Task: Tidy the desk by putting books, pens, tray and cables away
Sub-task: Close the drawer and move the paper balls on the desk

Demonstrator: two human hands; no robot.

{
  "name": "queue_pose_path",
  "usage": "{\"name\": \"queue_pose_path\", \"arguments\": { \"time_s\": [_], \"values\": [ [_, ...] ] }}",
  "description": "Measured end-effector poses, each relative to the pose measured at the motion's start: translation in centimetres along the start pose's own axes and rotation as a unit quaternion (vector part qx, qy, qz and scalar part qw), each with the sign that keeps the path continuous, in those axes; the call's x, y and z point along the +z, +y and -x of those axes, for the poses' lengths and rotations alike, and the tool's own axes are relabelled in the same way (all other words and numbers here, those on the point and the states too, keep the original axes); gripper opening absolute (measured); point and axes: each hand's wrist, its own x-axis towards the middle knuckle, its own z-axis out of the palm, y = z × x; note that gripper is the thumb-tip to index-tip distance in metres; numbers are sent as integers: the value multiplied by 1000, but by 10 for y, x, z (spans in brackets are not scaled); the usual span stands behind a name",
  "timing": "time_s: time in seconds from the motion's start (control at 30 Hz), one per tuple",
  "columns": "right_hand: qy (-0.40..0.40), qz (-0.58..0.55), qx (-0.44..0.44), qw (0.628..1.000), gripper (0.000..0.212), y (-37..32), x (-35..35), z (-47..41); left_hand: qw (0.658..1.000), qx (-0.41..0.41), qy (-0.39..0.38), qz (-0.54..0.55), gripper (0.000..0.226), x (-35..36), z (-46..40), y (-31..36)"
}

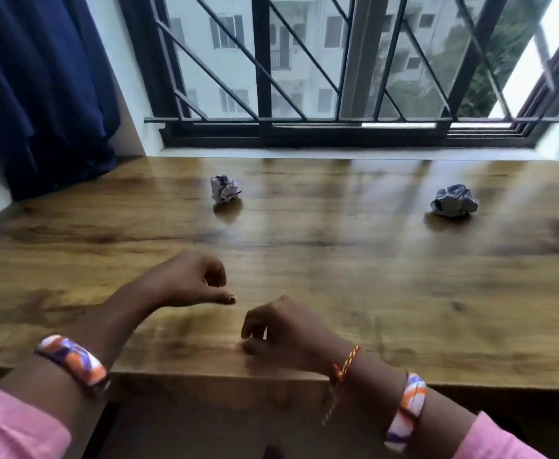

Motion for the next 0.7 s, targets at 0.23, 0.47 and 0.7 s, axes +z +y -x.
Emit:
{"name": "queue_pose_path", "arguments": {
  "time_s": [0.23,0.47,0.7],
  "values": [
    [299,159,208,918,47,142,-104,-16,954,-113,273,43,82,-33,-168,-9],
    [226,142,502,823,67,273,-153,20,944,24,311,-107,23,13,-213,45],
    [257,135,411,864,34,265,-151,-2,947,85,302,-71,20,22,-199,33]
  ]
}}
